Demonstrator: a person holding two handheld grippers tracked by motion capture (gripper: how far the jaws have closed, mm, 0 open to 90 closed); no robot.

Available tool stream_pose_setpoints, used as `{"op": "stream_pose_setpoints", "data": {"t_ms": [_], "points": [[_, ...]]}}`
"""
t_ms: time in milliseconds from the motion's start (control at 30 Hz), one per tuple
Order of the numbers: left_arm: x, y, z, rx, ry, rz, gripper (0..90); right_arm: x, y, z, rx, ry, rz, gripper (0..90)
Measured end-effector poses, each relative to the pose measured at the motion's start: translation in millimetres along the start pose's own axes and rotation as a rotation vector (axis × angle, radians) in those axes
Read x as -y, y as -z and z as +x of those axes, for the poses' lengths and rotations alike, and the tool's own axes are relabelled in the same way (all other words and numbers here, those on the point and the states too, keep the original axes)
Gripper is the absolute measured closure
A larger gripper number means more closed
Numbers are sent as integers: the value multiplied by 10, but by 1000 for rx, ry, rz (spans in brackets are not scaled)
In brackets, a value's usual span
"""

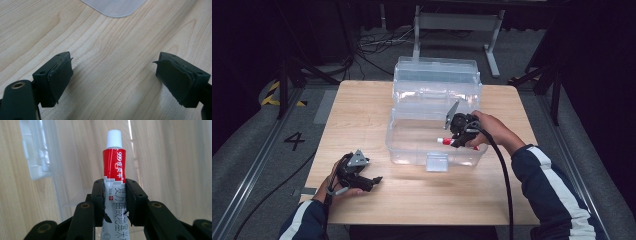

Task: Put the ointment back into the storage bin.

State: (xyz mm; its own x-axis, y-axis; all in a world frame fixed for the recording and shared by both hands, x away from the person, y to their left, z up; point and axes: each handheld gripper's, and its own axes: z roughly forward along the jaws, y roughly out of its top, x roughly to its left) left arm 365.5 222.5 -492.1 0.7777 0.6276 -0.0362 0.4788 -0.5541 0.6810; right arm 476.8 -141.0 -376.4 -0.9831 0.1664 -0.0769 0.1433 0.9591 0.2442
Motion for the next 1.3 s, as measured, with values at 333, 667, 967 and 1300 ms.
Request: {"op": "stream_pose_setpoints", "data": {"t_ms": [333,667,967,1300], "points": [[0,0,0,0,0,0,139,64,-36,-48,-3,-8,28,708],[0,0,-1,0,1,0,139,101,-123,-62,-22,-10,49,707],[0,0,0,0,0,0,139,96,-159,-53,-36,-1,65,706],[0,0,0,0,0,0,139,90,-186,-43,-48,12,80,702]]}}
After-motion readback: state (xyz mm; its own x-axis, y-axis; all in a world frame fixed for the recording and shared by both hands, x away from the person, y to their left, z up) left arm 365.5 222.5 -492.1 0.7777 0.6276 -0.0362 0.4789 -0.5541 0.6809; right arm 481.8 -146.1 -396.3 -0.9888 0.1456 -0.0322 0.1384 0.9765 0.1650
